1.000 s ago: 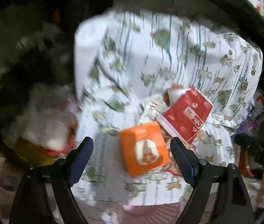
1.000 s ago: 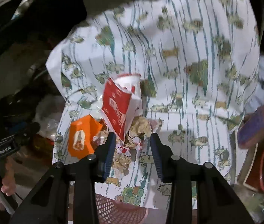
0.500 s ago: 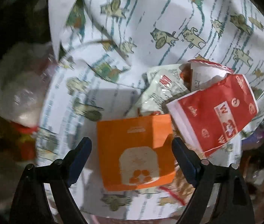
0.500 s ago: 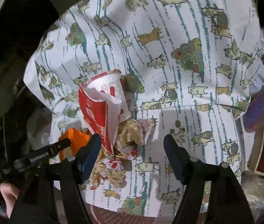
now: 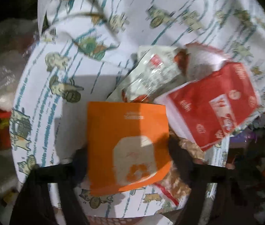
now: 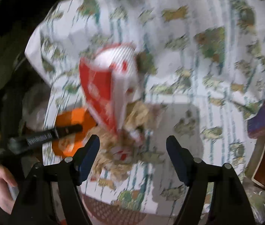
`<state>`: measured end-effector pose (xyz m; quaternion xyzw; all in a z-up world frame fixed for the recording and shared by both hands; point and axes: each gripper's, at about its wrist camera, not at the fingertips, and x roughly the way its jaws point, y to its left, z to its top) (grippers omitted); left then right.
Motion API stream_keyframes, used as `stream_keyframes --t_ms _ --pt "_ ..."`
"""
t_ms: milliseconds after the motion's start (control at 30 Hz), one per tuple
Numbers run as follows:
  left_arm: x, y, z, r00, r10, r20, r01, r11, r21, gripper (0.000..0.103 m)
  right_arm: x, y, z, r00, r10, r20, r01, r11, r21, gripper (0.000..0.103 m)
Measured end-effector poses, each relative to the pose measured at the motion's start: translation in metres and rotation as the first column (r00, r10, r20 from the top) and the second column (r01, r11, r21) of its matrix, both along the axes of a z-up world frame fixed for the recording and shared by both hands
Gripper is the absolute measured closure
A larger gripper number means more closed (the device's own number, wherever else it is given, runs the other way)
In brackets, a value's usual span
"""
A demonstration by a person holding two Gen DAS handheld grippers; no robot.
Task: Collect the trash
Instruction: 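Grasp crumpled wrappers with right tool while left tool grasps the orange box, then drop orange box into pink basket with left tool while right tool drops wrappers there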
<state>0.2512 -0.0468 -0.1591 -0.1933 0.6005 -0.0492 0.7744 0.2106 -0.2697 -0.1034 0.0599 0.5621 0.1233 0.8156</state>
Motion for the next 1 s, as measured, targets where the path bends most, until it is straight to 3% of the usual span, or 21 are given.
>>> stream_keyframes --t_ms 33,100,267,300,333,400,533,700,900,967,1000 --pt "-0.003 0.0 0.006 1.0 -0.014 0.011 0.014 1.0 0.011 0.056 -0.001 0.005 -0.006 0.999 0.019 -0.026 -0.019 1.0 0.0 0.031" --pt "-0.007 0.001 0.014 0.999 -0.037 0.029 0.037 0.999 0.019 0.069 -0.004 0.013 -0.018 0.997 0.036 -0.069 -0.035 0.999 0.01 0.031" --pt "-0.022 0.006 0.024 0.998 -0.051 0.042 0.05 0.998 0.025 0.068 -0.007 0.03 -0.048 0.99 0.042 -0.137 -0.049 0.998 -0.048 0.033" --pt "-0.02 0.007 0.023 0.999 -0.041 0.025 0.041 0.999 0.025 0.059 -0.008 0.032 -0.05 0.991 0.036 -0.132 -0.046 0.996 -0.074 0.047" --pt "-0.014 0.009 0.022 0.999 -0.032 0.01 0.032 0.999 0.019 0.038 -0.008 0.033 -0.052 0.992 0.03 -0.125 -0.041 0.995 -0.089 0.056" --pt "-0.016 0.016 0.019 1.0 -0.007 -0.001 0.007 1.0 -0.007 0.014 -0.009 0.031 -0.051 0.993 0.016 -0.12 -0.027 0.996 -0.084 0.066" --pt "-0.015 0.019 0.011 1.0 0.001 -0.015 -0.001 1.0 0.008 0.014 -0.015 0.018 -0.029 0.998 -0.018 -0.067 0.017 1.0 -0.02 0.073" --pt "-0.012 0.008 -0.001 0.999 -0.009 -0.048 0.012 0.999 0.05 0.013 -0.02 -0.001 0.0 0.998 -0.054 0.031 0.056 0.996 -0.066 0.081" --pt "-0.012 0.003 -0.023 0.994 0.015 -0.113 -0.019 0.999 -0.031 0.013 -0.015 -0.026 0.006 0.993 -0.111 0.037 0.113 0.991 -0.065 0.083" --pt "-0.013 0.002 -0.027 0.993 -0.004 -0.114 -0.004 0.998 -0.068 0.028 -0.011 -0.028 0.006 0.994 -0.109 0.029 0.11 0.992 -0.064 0.083" --pt "-0.013 0.0 -0.026 0.994 -0.006 -0.109 -0.002 0.998 -0.068 0.053 -0.011 -0.029 0.007 0.994 -0.107 0.028 0.109 0.992 -0.068 0.083"
